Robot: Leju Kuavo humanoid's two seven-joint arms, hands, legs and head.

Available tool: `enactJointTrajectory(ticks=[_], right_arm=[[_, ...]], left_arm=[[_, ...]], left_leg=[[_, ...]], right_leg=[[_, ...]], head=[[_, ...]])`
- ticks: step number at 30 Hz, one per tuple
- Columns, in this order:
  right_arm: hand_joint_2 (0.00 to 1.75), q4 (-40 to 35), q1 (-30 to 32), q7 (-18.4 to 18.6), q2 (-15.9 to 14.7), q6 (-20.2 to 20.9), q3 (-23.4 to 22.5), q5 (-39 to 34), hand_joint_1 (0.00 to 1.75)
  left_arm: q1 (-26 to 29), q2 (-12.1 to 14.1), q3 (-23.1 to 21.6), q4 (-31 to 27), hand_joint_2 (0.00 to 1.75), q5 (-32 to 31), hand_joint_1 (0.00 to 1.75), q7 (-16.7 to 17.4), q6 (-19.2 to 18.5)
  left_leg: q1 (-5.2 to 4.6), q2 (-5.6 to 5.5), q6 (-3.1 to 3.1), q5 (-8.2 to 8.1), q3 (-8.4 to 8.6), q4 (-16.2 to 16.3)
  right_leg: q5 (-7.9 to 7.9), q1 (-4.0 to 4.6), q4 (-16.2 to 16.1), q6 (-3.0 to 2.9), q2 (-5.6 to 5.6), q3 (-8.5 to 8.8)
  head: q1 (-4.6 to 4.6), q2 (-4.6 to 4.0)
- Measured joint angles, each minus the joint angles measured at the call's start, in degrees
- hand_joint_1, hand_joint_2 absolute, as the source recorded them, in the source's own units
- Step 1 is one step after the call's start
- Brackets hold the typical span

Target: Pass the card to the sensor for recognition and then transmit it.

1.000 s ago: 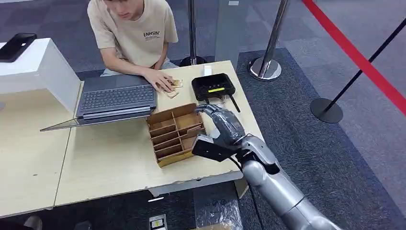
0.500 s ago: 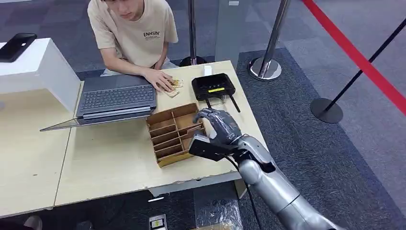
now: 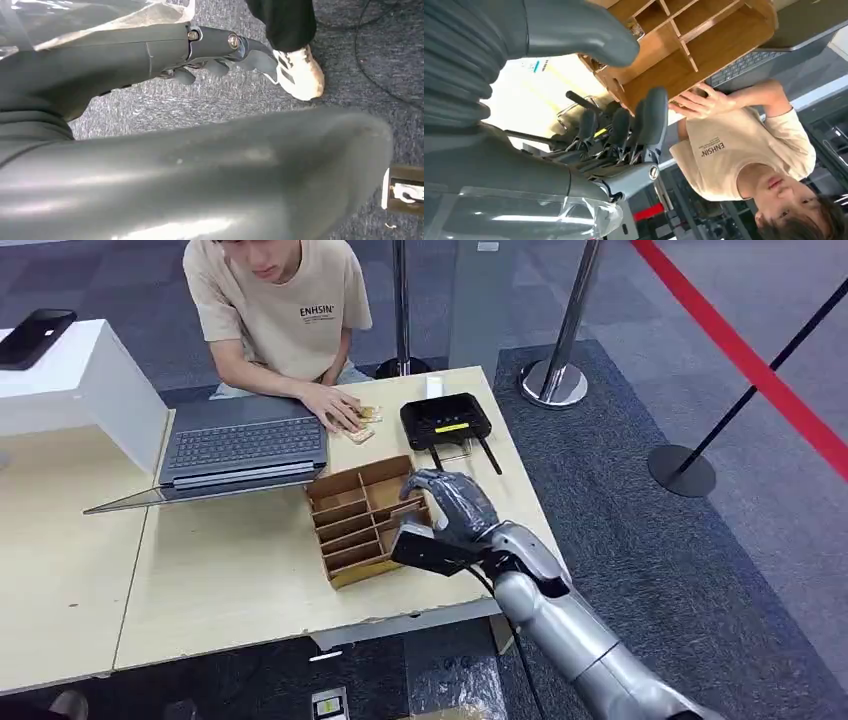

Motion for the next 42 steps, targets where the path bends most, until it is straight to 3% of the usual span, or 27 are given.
enactJointTrajectory(ticks=[1, 2, 7, 13, 19, 25, 34, 35, 36, 42], right_arm=[[1.75, 0.3, -0.2, -0.1, 0.0, -0.1, 0.1, 0.1, 1.19], [1.75, 0.7, -0.6, -0.1, 0.1, -0.3, 0.2, 0.1, 1.19], [1.75, 3.3, -2.8, -0.6, 0.6, -0.6, 0.6, 0.7, 1.03], [1.75, 7.6, -7.0, -1.1, 1.5, -0.7, 1.1, 2.0, 1.06], [1.75, 12.2, -9.5, -2.0, 2.3, -0.8, 1.7, 2.3, 0.94], [1.75, 15.4, -9.7, -2.1, 2.8, -1.2, 2.1, 1.9, 1.10], [1.75, 17.0, -9.5, -2.5, 3.0, -1.8, 2.3, 1.4, 0.96], [1.75, 17.5, -9.4, -2.5, 3.0, -1.9, 2.3, 1.4, 1.06], [1.75, 18.7, -9.3, -2.5, 3.2, -2.1, 2.4, 1.3, 1.34], [1.75, 20.3, -9.1, -2.7, 3.5, -2.7, 2.4, 1.4, 1.26]], left_arm=[[0.0, -0.1, 0.0, 0.0, 0.00, -0.1, 0.00, 0.0, -0.1], [0.0, -0.1, 0.0, 0.0, 0.00, -0.2, 0.00, 0.0, -0.1], [-0.3, -0.3, -0.1, 0.0, 0.00, -0.8, 0.00, 0.7, -0.2], [-0.8, -0.7, -0.3, 0.0, 0.00, -1.4, 0.00, 0.9, -0.5], [-0.9, -1.1, -0.6, 0.0, 0.00, -1.5, 0.00, 1.0, -0.6], [-0.9, -1.3, -0.6, 0.0, 0.00, -1.2, 0.00, 1.0, -0.6], [-0.9, -1.3, -0.6, 0.0, 0.00, -1.2, 0.00, 1.0, -0.7], [-0.9, -1.3, -0.6, 0.0, 0.00, -1.2, 0.00, 1.0, -0.7], [-0.9, -1.3, -0.6, 0.0, 0.00, -1.2, 0.00, 1.0, -0.7], [-1.0, -1.3, -0.6, 0.0, 0.00, -1.2, 0.00, 1.0, -0.6]], left_leg=[[0.00, 0.00, 0.00, 0.00, 0.00, 0.0], [0.00, 0.00, 0.00, 0.00, 0.00, 0.0], [0.00, 0.00, 0.01, 0.02, 0.00, 0.0], [0.00, 0.00, 0.00, 0.03, 0.00, 0.0], [0.00, 0.00, 0.00, 0.03, 0.00, 0.0], [0.00, 0.00, 0.00, 0.02, 0.00, 0.0], [0.00, 0.00, 0.00, 0.02, 0.00, 0.0], [0.00, 0.00, 0.00, 0.03, 0.01, 0.0], [0.00, 0.00, 0.00, 0.03, 0.01, 0.0], [0.00, 0.00, 0.00, 0.03, 0.01, 0.0]], right_leg=[[0.00, 0.00, 0.0, 0.00, 0.00, 0.00], [0.00, 0.00, 0.0, 0.00, 0.00, 0.00], [0.01, 0.00, 0.0, 0.00, 0.00, 0.00], [0.01, 0.00, 0.0, -0.01, 0.00, 0.00], [0.01, 0.00, 0.0, -0.01, 0.00, 0.00], [0.01, 0.00, 0.0, -0.01, 0.00, -0.01], [0.01, 0.00, 0.0, -0.01, 0.00, -0.01], [0.01, 0.00, 0.0, -0.01, 0.00, -0.01], [0.01, 0.00, 0.0, -0.01, 0.00, -0.01], [0.01, 0.00, 0.0, -0.01, 0.00, -0.02]], head=[[0.00, 0.00], [0.00, 0.00], [0.00, 0.00], [0.00, 0.00], [0.00, 0.00], [0.00, 0.00], [0.00, 0.00], [0.00, 0.00], [0.00, 0.00], [0.00, 0.00]])
